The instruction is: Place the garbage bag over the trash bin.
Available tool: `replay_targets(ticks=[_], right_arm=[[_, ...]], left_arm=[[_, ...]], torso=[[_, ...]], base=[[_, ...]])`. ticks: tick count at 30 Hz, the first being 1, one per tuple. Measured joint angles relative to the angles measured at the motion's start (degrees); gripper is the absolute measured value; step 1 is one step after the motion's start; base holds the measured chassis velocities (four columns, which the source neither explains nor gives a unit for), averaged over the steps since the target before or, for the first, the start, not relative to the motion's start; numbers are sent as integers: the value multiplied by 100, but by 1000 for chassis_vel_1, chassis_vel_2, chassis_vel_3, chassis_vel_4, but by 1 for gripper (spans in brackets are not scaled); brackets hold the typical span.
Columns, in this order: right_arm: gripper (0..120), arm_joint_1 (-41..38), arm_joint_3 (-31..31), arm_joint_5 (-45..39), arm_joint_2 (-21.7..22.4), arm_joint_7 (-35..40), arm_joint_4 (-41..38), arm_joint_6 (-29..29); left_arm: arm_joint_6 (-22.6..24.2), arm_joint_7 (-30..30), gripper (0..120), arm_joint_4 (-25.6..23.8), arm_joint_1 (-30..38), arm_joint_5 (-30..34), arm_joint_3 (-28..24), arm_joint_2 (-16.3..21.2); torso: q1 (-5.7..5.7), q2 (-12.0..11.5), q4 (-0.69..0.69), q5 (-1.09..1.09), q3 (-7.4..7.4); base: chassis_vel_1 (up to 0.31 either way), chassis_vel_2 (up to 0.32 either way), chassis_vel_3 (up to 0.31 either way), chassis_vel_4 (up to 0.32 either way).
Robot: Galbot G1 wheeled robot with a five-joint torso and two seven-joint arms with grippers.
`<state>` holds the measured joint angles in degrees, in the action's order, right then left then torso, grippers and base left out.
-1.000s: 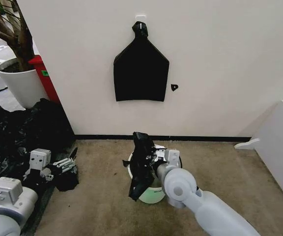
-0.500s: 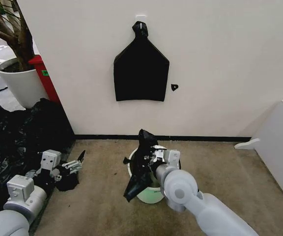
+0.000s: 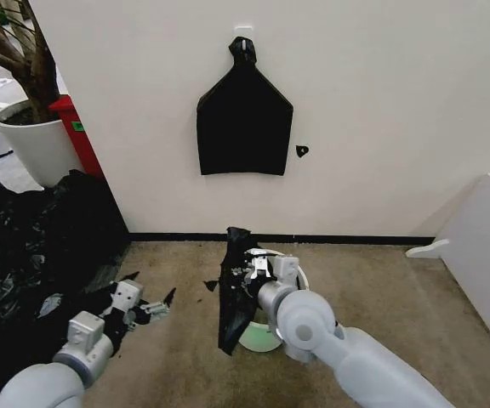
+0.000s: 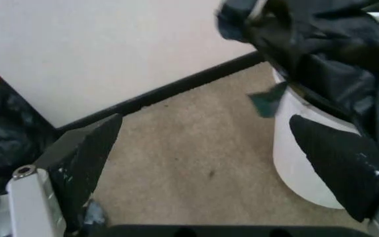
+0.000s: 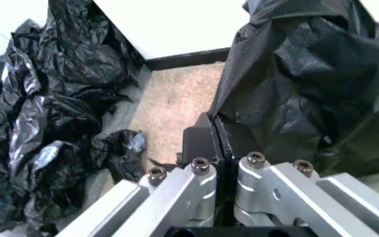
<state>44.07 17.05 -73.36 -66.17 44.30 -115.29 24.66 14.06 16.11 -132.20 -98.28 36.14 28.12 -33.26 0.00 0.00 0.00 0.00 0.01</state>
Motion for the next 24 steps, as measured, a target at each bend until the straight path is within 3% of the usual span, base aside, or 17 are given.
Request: replay_targets(ticks=[7,13,18,24], right_arm=[[0,-264,195,-136,-221,145,224,8],[0,-158,266,-71,-320,231,477,8],[0,-106,225,-81,-354,265,548,-14],[0,-61,214,-63,-413,264,602,-63]], left_arm=[[0,5,100,153,413,19,-433,-54],[82,120,100,582,1445,251,-1138,-219],[236,133,100,778,1868,515,-1369,-289],[317,196,100,1032,2416,643,-2054,-496]], torso=[[0,0,1,0,-1],[0,0,-1,-1,0],[0,0,0,0,0],[0,0,0,2,0]], base=[[0,0,0,0],[0,0,0,0],[0,0,0,0],[0,0,0,0]])
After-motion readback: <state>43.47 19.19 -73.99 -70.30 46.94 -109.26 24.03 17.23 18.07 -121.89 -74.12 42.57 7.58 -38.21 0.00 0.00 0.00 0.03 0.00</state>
